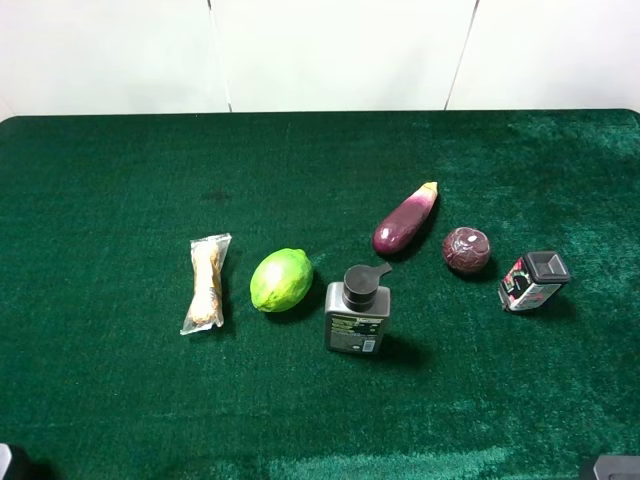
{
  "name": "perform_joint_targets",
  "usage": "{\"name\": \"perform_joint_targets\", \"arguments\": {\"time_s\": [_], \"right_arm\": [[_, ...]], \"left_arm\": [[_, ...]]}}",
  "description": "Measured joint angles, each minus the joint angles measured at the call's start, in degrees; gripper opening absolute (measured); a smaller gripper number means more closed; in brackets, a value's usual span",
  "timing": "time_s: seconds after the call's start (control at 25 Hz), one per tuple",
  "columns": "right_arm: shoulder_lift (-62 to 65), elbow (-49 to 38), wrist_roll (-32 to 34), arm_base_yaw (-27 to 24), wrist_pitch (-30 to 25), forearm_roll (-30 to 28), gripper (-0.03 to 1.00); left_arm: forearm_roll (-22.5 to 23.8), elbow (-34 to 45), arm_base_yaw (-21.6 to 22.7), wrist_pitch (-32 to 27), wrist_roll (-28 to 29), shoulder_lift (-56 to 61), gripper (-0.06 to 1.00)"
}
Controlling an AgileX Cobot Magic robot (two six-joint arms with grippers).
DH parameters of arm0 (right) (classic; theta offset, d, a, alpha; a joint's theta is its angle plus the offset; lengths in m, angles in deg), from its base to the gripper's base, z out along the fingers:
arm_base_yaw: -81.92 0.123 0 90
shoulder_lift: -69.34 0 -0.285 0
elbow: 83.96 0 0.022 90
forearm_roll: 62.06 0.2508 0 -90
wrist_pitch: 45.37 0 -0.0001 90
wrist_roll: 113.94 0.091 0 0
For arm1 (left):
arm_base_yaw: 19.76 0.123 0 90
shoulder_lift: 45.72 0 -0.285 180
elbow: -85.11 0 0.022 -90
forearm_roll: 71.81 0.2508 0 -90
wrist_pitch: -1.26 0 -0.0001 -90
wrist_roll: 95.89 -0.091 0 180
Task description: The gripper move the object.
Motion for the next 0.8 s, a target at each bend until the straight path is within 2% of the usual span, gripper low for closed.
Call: {"name": "perform_joint_targets", "arguments": {"time_s": [0.28,0.8], "right_arm": [[0.0,-1.8,-1.3,0.0,3.8,1.0,0.7],[0.0,-1.9,-3.2,0.0,4.2,2.2,0.7]], "left_arm": [[0.0,0.0,0.0,0.0,0.0,0.0,0.99],[0.0,0.0,0.0,0.0,0.0,0.0,0.99]]}}
